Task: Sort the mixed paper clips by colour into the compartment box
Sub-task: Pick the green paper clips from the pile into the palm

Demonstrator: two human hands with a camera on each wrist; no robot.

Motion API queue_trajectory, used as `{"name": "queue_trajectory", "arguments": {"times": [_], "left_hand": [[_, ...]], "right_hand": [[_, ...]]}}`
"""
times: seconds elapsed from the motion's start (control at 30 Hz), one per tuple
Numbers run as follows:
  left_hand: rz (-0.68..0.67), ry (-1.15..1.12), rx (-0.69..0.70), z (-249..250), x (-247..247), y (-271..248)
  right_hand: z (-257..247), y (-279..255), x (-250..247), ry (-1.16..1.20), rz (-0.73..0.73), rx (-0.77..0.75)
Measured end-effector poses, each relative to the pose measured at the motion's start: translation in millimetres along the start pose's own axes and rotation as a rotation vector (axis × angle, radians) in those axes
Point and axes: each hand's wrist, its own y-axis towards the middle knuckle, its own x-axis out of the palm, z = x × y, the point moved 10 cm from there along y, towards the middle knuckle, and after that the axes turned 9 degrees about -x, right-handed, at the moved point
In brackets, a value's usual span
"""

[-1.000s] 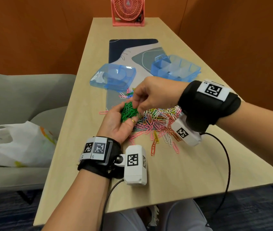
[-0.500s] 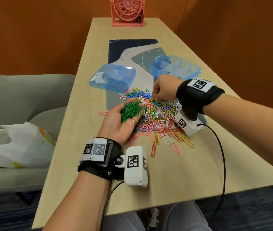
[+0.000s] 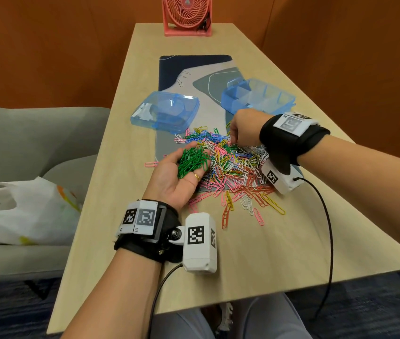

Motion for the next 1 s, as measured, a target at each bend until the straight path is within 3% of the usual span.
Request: {"name": "queue_trajectory", "arguments": {"times": [0.13, 0.6, 1.0], "left_hand": [[0.009, 0.002, 0.000, 0, -1, 1], [0.006, 0.010, 0.002, 1, -1, 1], [0.008, 0.018, 0.009, 1, 0, -1]], "right_hand": [[0, 2, 0, 0.059, 0.031, -0.009], [3, -1, 17, 0.045, -0.122, -0.015], [9, -5, -2, 0.406, -0.023, -0.050]]}}
